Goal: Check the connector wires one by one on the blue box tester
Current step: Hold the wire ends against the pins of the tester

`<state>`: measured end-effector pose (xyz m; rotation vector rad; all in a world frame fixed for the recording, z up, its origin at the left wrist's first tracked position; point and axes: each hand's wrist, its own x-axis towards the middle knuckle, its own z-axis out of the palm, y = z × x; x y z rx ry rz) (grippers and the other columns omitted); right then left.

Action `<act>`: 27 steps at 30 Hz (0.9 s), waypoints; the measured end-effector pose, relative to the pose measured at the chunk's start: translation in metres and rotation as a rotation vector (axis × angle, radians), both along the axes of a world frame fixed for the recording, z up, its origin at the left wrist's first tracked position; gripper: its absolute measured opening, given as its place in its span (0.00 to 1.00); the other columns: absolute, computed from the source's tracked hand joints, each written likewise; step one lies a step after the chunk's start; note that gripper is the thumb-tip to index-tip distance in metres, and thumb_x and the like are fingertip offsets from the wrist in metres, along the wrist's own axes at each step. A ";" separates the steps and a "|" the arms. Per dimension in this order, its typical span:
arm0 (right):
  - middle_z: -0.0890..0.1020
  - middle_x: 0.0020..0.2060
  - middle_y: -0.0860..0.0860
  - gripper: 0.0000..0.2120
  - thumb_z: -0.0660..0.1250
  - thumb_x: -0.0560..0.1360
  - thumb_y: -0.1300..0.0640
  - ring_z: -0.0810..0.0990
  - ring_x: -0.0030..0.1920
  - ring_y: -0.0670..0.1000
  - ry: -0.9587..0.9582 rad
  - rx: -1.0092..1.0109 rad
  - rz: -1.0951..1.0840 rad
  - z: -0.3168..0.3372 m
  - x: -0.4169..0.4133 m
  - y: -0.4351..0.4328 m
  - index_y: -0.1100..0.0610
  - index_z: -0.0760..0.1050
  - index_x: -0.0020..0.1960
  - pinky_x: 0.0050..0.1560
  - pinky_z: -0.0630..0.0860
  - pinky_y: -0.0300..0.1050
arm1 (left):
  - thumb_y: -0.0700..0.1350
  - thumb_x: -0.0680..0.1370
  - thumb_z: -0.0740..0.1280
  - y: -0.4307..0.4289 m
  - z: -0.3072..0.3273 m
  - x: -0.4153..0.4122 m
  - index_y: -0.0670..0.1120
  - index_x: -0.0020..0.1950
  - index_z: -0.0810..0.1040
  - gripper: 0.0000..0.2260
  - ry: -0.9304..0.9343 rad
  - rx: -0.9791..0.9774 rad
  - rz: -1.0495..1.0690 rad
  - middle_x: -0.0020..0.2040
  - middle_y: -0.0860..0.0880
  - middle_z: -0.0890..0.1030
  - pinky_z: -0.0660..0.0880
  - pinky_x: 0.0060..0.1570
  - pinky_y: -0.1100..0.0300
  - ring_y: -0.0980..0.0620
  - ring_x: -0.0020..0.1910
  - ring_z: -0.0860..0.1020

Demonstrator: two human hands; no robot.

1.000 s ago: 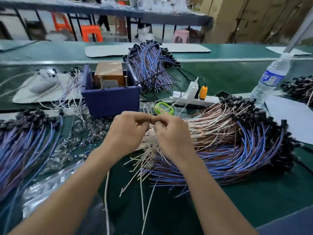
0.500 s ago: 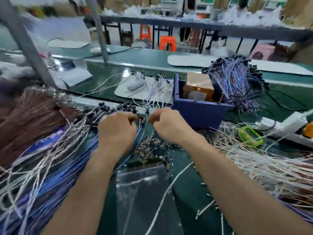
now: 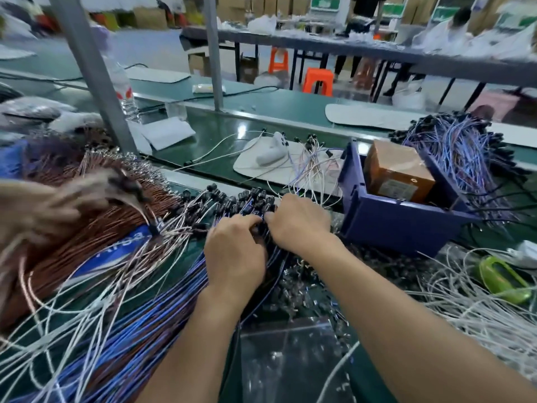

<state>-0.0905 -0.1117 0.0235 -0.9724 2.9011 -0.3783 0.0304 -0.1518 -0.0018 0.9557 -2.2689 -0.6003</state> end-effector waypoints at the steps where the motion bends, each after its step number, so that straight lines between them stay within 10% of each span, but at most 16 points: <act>1: 0.74 0.40 0.51 0.16 0.64 0.77 0.41 0.72 0.42 0.57 0.013 0.009 -0.035 -0.002 0.000 -0.003 0.52 0.68 0.41 0.40 0.65 0.49 | 0.37 0.74 0.69 -0.001 -0.001 0.000 0.48 0.64 0.84 0.19 0.008 0.018 -0.001 0.54 0.45 0.85 0.75 0.60 0.49 0.43 0.56 0.79; 10: 0.81 0.57 0.58 0.22 0.67 0.74 0.45 0.80 0.55 0.61 -0.212 -0.053 -0.037 -0.005 -0.013 -0.022 0.59 0.73 0.61 0.48 0.72 0.49 | 0.37 0.74 0.67 -0.010 -0.003 0.000 0.53 0.60 0.85 0.19 0.064 0.158 0.010 0.53 0.48 0.85 0.78 0.55 0.50 0.46 0.52 0.80; 16: 0.81 0.43 0.53 0.06 0.70 0.72 0.57 0.77 0.39 0.52 -0.253 -0.179 -0.039 0.001 -0.010 -0.011 0.54 0.73 0.44 0.39 0.73 0.45 | 0.42 0.77 0.71 -0.012 -0.003 0.000 0.54 0.59 0.85 0.13 0.092 0.151 0.013 0.52 0.49 0.85 0.79 0.54 0.49 0.48 0.50 0.80; 20: 0.80 0.41 0.47 0.07 0.70 0.73 0.56 0.78 0.40 0.48 -0.282 -0.485 -0.026 0.022 0.000 0.020 0.48 0.72 0.47 0.34 0.70 0.44 | 0.55 0.78 0.71 -0.005 -0.003 -0.001 0.51 0.58 0.86 0.13 0.150 -0.072 -0.066 0.50 0.48 0.87 0.73 0.48 0.54 0.51 0.46 0.79; 24: 0.84 0.36 0.48 0.08 0.73 0.73 0.59 0.79 0.33 0.47 -0.363 -0.950 -0.056 0.055 0.014 0.077 0.48 0.76 0.46 0.35 0.75 0.46 | 0.63 0.80 0.64 0.013 0.006 -0.001 0.63 0.54 0.84 0.11 0.227 0.297 -0.390 0.40 0.59 0.86 0.81 0.40 0.54 0.54 0.39 0.84; 27: 0.83 0.34 0.47 0.08 0.72 0.76 0.65 0.77 0.33 0.46 -0.446 -1.319 -0.089 0.069 0.025 0.122 0.52 0.80 0.44 0.37 0.75 0.41 | 0.50 0.83 0.68 0.025 0.015 -0.005 0.61 0.53 0.86 0.07 0.251 0.490 -0.544 0.37 0.55 0.86 0.82 0.38 0.48 0.46 0.34 0.82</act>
